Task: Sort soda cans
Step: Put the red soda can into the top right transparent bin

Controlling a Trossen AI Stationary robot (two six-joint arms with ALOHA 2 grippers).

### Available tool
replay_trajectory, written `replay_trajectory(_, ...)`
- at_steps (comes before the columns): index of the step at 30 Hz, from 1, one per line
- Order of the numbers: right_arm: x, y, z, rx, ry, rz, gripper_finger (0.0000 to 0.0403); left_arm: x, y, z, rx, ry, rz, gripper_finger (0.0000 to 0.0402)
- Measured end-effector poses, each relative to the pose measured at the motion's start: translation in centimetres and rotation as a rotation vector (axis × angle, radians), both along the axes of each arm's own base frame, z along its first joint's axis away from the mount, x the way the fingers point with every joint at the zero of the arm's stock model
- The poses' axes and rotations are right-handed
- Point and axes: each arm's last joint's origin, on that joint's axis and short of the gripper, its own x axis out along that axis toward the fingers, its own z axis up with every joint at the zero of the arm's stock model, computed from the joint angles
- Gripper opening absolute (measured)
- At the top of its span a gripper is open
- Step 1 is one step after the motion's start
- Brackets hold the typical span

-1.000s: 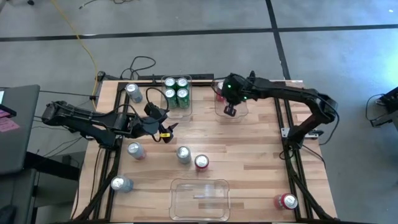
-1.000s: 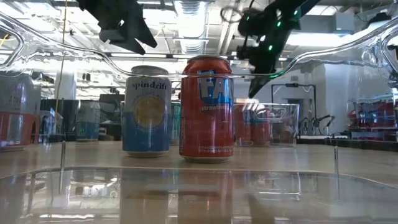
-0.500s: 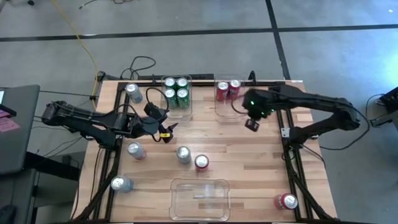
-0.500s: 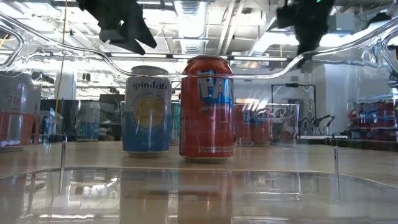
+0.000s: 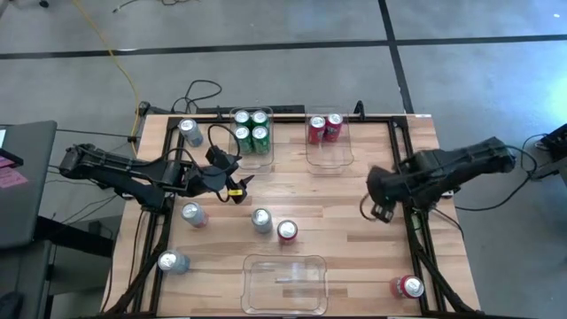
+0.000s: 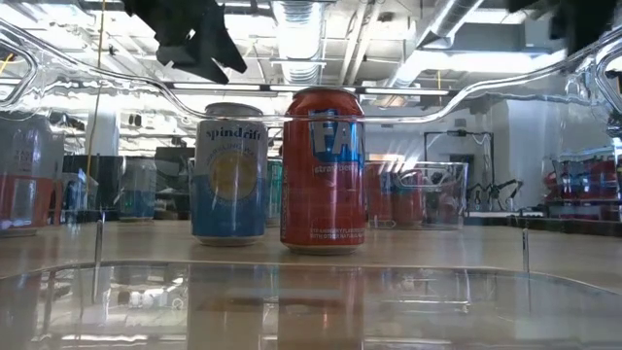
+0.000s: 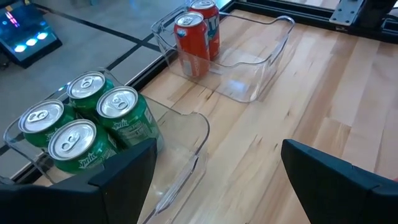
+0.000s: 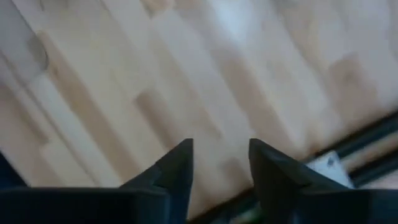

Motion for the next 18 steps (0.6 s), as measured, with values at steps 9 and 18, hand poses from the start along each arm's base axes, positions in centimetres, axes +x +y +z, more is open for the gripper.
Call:
replay_trajectory(9,-1.3,4.9,-0.5,0.19,0.129,-0.005,0.0256,0.3,0.0,0.5,0.051,-0.019,-0.035,0.0338)
replay_trajectory(18,-2.6,8.6,-1.2,0.237,0.204,-0.107,0.0262,0.9,-0.2,1.5,0.116,-0.078,-0.123,0.0338)
